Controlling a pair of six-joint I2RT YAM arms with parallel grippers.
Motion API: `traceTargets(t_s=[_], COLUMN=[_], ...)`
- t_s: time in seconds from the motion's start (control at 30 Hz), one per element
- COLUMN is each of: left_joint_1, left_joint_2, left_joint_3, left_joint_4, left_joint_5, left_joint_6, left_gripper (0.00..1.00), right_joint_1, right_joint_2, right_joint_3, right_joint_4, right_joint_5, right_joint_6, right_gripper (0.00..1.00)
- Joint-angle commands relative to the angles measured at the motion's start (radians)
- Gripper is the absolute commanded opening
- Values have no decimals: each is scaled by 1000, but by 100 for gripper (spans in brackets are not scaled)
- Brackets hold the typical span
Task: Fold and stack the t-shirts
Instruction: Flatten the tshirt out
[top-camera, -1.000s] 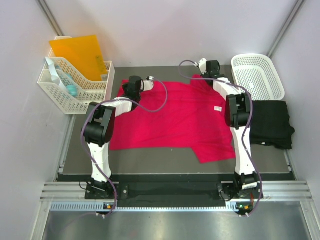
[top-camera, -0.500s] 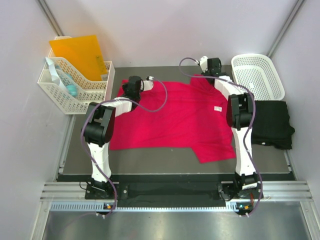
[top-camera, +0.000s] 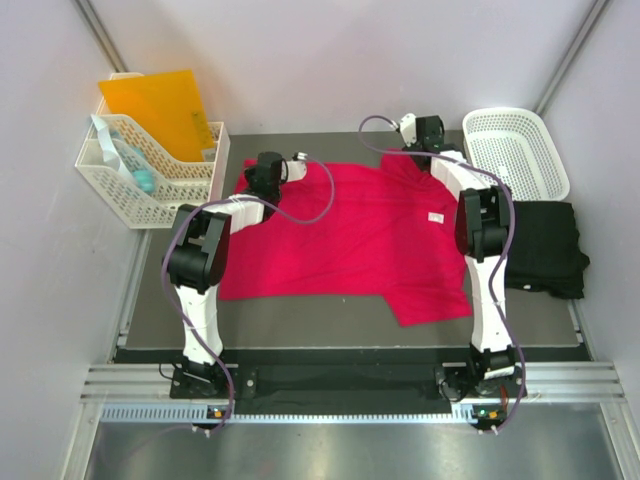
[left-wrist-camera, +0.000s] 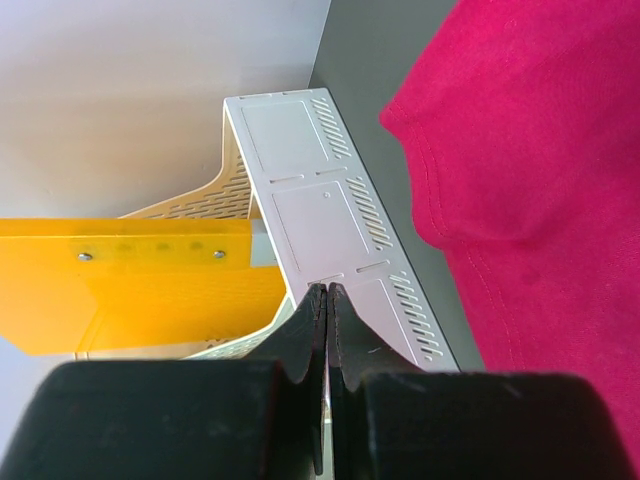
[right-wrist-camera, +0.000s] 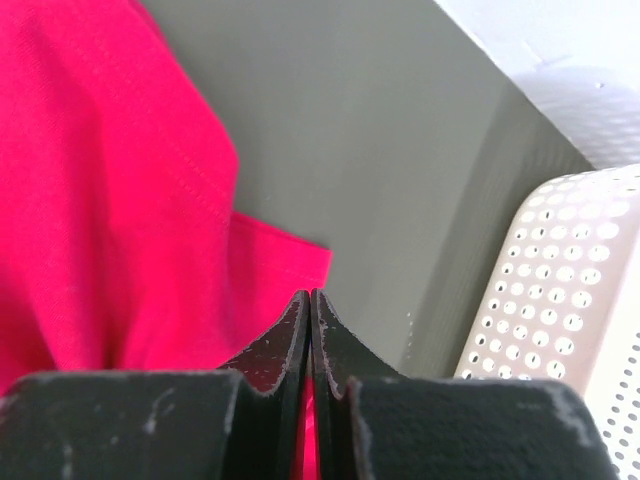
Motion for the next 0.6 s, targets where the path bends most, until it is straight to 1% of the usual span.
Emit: traceTargets(t_s=[0.0,0.57], left_joint_1=[2,2], left_joint_2=[-30,-40], left_joint_3=[32,32], left_joint_4=[40,28], left_joint_5=[-14,-20], left_joint_6=[-6,8], left_gripper=[0,0], right_joint_1=[8,17], right_joint_2=[-37,19], right_joint_3=[3,10], right_joint_4=[0,-17], right_joint_5=[-20,-6], right_joint_6=[11,-3], right_gripper=[0,0])
